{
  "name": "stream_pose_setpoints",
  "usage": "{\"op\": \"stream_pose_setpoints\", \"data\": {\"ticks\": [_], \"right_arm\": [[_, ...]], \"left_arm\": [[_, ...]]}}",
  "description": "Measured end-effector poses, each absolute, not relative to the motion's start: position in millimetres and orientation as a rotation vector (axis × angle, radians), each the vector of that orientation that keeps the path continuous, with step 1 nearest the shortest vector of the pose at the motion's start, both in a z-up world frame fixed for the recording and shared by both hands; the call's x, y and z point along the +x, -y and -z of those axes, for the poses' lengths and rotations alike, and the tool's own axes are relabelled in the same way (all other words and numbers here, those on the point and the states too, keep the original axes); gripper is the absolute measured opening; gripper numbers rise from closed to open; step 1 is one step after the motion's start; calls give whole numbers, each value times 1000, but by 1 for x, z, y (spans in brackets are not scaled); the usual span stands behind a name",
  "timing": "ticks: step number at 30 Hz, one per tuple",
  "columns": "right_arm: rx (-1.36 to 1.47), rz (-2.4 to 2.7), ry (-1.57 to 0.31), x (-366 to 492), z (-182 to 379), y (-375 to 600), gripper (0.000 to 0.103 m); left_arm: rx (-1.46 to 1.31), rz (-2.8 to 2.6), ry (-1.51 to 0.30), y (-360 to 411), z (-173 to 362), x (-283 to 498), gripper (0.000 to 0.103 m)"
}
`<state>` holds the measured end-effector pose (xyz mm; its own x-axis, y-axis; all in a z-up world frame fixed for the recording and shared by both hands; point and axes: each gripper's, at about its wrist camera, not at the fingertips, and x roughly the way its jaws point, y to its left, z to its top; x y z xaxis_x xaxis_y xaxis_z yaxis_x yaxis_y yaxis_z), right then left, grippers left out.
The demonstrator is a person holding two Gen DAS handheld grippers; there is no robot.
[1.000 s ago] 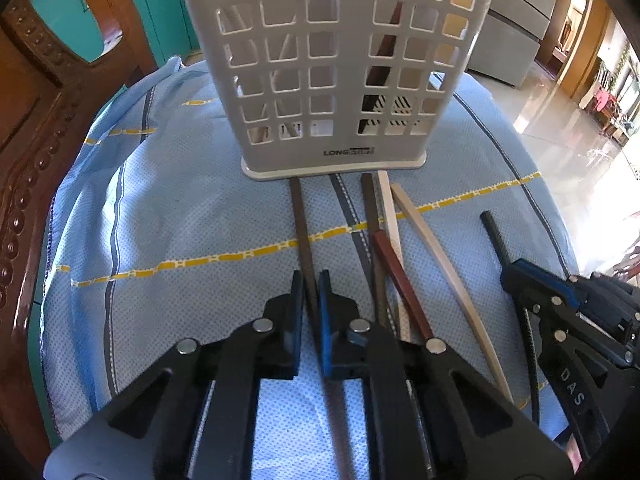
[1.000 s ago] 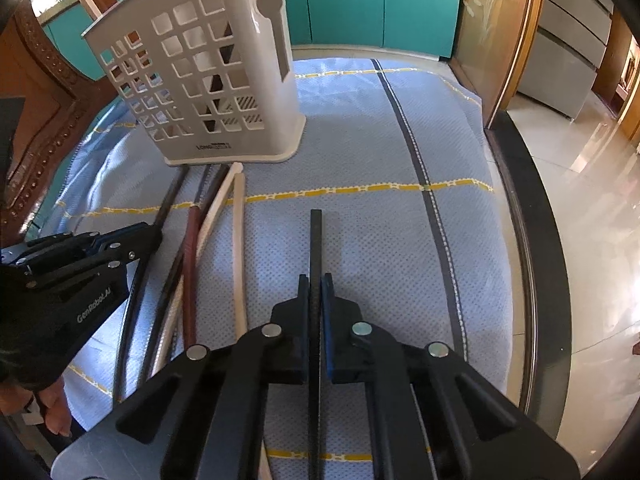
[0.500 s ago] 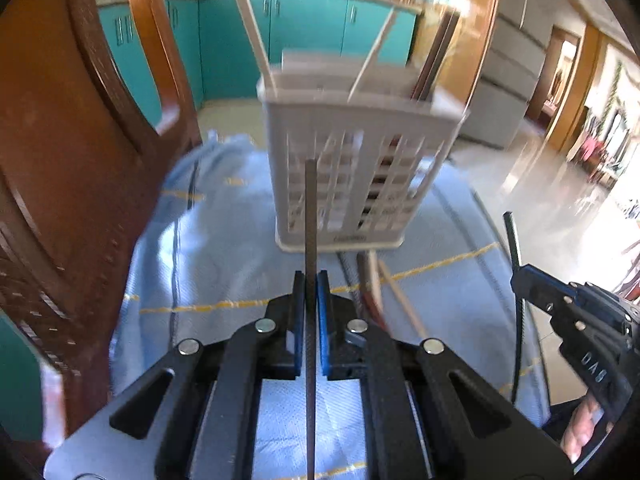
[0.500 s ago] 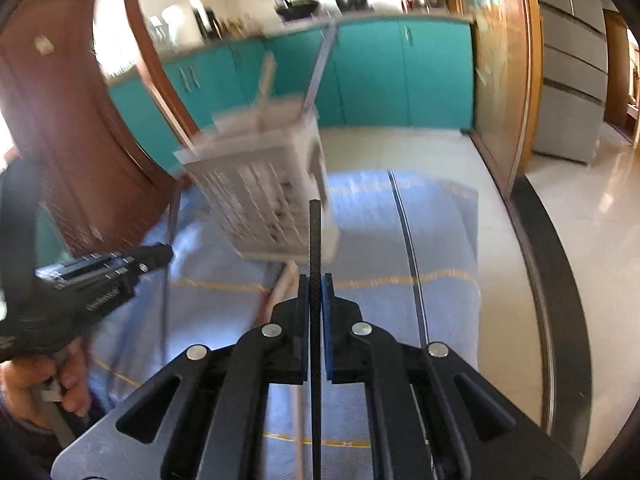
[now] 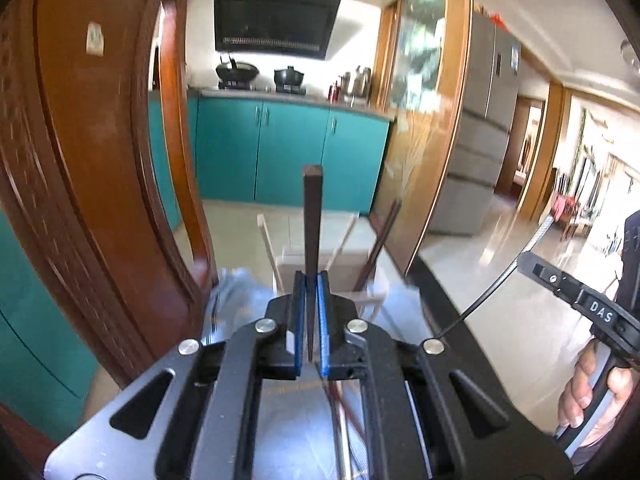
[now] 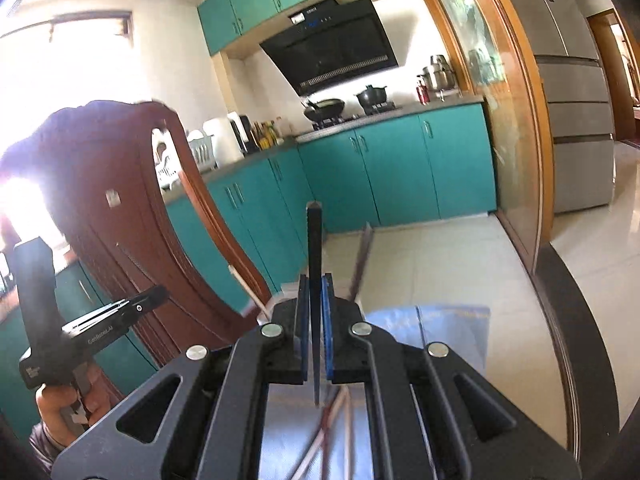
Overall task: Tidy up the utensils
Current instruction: 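Lift both held chopsticks and carry them above the white basket, then open both tools over the basket to drop the chopsticks in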
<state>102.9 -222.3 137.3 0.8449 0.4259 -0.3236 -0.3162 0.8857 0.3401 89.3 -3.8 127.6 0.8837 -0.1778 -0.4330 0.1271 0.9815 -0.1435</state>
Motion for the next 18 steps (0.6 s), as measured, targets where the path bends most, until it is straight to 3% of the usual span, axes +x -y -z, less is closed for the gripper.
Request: {"op": "stream_pose_setpoints", "data": {"ticks": [8, 18], "right_arm": [[394, -365, -328, 143, -172, 216, 7], [402, -200, -248, 188, -145, 209, 7]], "left_arm": [[-187, 89, -305, -3, -173, 107, 7], [-330, 30, -187, -21, -160, 148, 7]]}}
